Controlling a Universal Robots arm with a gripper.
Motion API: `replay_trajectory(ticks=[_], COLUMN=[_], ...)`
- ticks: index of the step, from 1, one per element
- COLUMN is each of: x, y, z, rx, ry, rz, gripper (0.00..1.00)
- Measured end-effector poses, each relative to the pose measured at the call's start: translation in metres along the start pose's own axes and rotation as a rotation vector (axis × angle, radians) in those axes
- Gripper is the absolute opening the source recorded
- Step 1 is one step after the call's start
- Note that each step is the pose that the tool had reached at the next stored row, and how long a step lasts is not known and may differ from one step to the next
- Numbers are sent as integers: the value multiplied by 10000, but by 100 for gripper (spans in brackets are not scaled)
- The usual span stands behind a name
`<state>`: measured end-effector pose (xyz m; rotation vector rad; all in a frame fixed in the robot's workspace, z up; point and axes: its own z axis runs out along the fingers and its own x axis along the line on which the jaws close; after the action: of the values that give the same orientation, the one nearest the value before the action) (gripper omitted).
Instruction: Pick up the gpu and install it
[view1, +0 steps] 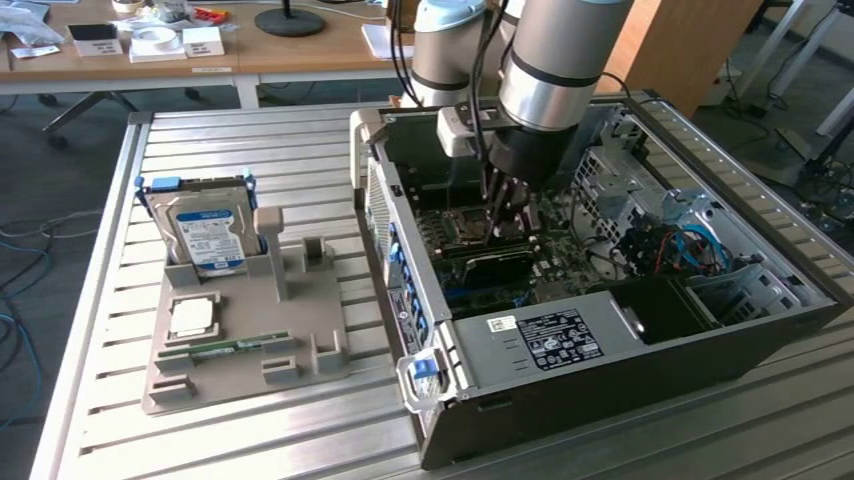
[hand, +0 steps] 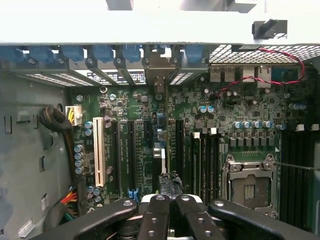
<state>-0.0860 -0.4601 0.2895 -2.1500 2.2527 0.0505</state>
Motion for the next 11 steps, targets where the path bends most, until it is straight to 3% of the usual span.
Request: replay_trajectory(ticks=[11], x=[3], y=[0], z=[58], rx=[0], ry=[4], rz=[0], gripper=[11])
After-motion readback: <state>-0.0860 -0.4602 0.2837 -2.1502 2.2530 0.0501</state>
